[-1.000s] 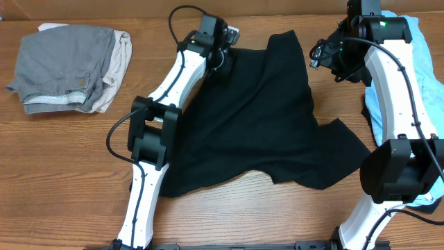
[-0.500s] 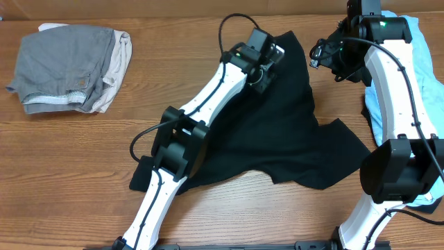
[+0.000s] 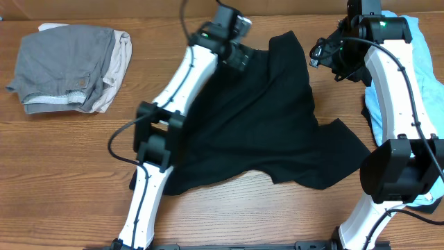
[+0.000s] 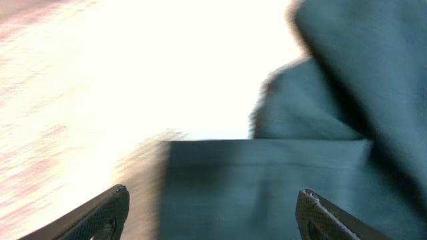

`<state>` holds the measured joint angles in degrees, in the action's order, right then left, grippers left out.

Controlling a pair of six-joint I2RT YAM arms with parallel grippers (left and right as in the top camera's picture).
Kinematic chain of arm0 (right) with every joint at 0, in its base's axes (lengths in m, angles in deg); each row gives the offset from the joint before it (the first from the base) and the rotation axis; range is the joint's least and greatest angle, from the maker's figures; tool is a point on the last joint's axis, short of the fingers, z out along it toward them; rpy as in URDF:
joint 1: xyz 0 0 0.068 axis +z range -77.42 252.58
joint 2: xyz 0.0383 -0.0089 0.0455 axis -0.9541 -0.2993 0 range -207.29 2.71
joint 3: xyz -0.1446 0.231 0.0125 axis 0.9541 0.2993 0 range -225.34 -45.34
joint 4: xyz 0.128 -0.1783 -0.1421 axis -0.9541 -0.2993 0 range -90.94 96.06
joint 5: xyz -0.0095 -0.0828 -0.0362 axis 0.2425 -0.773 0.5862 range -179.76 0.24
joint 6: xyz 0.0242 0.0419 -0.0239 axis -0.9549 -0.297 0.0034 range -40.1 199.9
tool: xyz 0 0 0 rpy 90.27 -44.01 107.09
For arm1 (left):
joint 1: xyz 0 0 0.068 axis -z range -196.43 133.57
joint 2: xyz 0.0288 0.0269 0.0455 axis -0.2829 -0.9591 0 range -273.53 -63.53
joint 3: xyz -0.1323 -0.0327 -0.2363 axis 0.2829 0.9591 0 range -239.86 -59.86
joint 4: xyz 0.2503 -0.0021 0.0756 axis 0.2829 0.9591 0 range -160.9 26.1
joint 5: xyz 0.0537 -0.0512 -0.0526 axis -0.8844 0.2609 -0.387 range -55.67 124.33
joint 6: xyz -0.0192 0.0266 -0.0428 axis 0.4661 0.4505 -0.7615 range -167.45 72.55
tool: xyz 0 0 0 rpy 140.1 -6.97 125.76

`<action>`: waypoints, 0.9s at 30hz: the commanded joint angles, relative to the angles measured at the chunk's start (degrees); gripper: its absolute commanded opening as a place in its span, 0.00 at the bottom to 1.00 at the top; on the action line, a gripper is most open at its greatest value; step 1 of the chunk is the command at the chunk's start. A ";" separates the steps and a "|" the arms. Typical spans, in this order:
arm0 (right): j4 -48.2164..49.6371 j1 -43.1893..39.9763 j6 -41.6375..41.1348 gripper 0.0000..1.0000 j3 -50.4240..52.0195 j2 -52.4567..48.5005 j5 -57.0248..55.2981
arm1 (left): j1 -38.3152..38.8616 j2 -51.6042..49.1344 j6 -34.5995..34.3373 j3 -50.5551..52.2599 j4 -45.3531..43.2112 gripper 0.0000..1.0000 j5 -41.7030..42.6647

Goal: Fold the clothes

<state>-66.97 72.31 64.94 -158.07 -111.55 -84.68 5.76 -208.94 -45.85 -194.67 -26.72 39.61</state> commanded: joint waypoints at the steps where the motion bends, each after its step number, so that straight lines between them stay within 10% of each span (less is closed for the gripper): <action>1: 0.31 0.15 0.37 0.82 -0.85 2.27 -0.55 | -2.73 0.94 -0.90 -0.76 -0.11 0.83 1.70; 12: 0.59 0.15 0.35 0.82 -0.85 2.27 -0.55 | -4.59 -4.66 2.54 -0.28 -3.13 0.79 4.70; 22: 0.98 0.15 0.37 0.82 -0.85 2.27 -0.55 | -4.50 -6.86 2.45 -0.24 -2.80 0.38 4.87; 27: 1.38 0.15 0.37 0.82 -0.85 2.27 -0.55 | -4.31 -7.15 1.38 -0.22 -1.55 0.42 7.54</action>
<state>-65.88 72.29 64.96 -158.07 -111.55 -84.70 0.84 -215.21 -44.08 -194.69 -28.62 44.13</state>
